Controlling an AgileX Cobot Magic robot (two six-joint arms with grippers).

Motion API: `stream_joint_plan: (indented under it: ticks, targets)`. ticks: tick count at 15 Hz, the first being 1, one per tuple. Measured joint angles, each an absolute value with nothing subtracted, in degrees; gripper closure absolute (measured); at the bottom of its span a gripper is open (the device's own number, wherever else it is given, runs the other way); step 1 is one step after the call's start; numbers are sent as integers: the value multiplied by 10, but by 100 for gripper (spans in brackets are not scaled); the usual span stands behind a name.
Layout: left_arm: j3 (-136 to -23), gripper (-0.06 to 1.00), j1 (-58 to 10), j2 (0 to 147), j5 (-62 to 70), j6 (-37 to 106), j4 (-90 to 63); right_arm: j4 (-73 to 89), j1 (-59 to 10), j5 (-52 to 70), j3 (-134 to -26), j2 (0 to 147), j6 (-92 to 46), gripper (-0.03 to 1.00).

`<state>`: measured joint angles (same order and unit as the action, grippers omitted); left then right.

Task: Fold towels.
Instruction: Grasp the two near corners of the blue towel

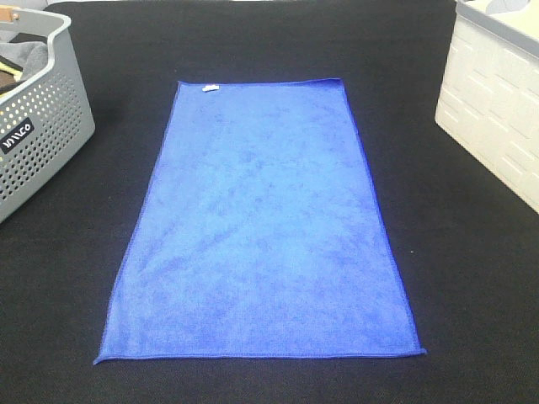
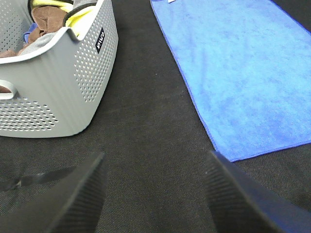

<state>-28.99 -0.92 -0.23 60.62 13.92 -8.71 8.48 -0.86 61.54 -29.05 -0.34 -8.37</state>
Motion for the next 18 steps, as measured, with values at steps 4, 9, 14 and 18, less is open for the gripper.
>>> stream_joint_plan:
  ticks: [4,9,14,18]
  targets:
    - [-290,37,-9,-2,606,139,-87,85,-9,615,-290,-3,-84,15]
    - [-290,37,-9,-2,606,139,-87,85,-9,615,-290,-3,-84,15]
    - [-290,37,-9,-2,606,139,-87,85,-9,615,-290,-3,-84,15]
    - [-290,37,-9,-2,606,139,-87,85,-9,615,-290,-3,-84,15]
